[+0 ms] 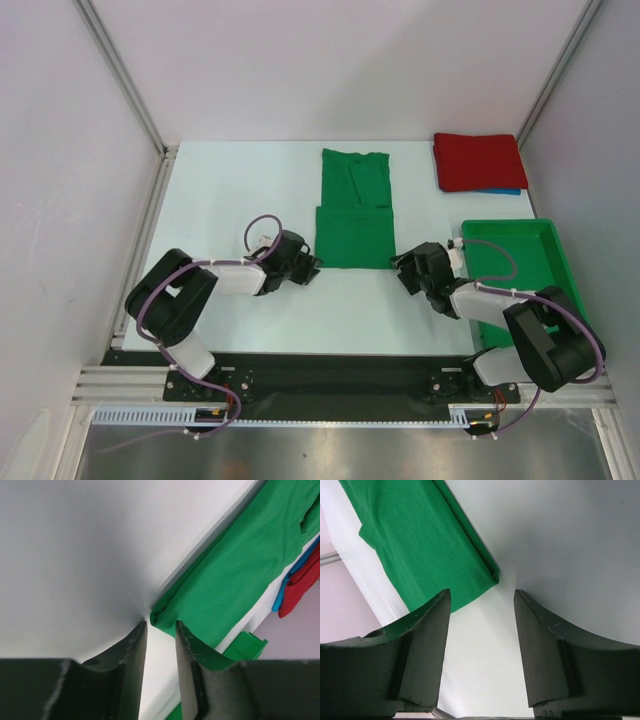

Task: Fold and stack the t-shirts
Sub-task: Fold the tshirt

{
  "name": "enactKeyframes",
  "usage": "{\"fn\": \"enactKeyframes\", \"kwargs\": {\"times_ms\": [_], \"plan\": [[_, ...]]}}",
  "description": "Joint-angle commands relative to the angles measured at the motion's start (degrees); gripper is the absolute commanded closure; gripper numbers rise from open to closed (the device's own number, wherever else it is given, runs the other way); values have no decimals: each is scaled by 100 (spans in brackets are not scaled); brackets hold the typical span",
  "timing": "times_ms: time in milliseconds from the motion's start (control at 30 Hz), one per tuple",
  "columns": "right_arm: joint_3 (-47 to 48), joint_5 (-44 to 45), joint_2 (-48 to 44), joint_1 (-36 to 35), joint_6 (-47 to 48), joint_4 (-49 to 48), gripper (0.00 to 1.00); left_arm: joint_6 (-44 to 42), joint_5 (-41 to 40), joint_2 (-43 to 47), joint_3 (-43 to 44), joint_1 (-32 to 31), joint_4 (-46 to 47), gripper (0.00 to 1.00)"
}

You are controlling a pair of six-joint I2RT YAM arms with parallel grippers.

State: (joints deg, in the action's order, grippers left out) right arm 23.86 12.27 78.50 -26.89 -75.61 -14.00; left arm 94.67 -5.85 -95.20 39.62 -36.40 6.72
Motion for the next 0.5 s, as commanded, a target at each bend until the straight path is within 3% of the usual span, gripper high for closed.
{"fn": "enactKeyframes", "kwargs": {"times_ms": [0,67,300,467], "plan": [[-83,275,104,-61,-164,152,41,157,-180,-227,29,-34,-391,66],[-109,293,113,-79,-269,117,41,192,-180,-262,11,-34,-373,73],[-136,364,367,-79,-603,64,41,87,-233,-254,-33,10,-242,80],[-57,258,657,-79,-797,11,50,42,-136,-289,-42,10,-110,81]]}}
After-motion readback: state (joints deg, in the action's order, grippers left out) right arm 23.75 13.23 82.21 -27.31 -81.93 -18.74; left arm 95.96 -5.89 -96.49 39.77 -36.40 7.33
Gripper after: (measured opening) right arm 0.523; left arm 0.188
